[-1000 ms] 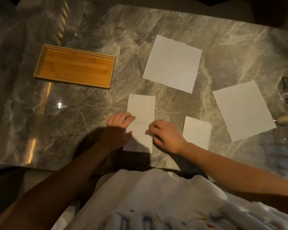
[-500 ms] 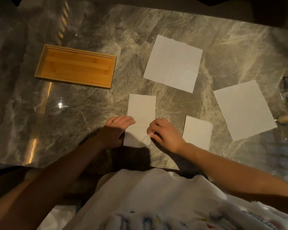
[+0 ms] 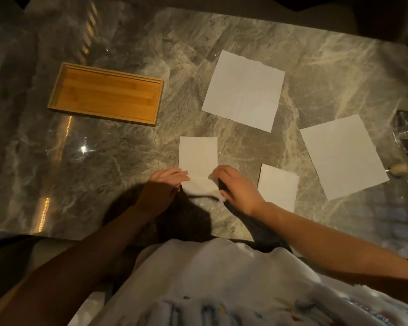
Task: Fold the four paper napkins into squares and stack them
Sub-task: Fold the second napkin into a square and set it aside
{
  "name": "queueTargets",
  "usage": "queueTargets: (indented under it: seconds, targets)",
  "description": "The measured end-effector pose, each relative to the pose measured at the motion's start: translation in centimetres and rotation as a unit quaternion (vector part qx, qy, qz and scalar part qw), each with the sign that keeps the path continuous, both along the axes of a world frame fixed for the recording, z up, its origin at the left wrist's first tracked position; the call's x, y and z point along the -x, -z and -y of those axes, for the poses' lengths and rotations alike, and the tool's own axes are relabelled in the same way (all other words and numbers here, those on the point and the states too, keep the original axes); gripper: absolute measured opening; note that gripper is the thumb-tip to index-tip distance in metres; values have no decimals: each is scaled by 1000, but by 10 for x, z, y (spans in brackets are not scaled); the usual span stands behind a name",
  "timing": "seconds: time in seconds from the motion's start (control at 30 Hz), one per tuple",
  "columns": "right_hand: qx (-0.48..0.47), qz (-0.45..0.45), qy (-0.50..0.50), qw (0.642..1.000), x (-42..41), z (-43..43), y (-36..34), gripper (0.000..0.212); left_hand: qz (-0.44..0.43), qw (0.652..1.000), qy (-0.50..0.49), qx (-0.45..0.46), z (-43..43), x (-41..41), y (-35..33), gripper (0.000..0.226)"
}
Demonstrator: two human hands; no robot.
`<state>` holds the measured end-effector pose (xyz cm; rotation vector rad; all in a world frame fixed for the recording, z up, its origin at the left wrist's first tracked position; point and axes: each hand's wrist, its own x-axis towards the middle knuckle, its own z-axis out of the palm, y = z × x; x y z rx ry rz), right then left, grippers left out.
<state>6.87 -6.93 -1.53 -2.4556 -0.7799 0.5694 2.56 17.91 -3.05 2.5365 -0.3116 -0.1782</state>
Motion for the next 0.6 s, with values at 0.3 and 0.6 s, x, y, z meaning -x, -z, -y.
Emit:
queueTargets:
  seconds: [0.3,0.6]
  targets:
    - [-22,0,16,1000,-3,-4,-3,23,-6,998,-38,57,-3,15,1,30]
    - [-4,-3,-42,999,11,-4,-3,36,-45,992,-77,85,1,20,2,27]
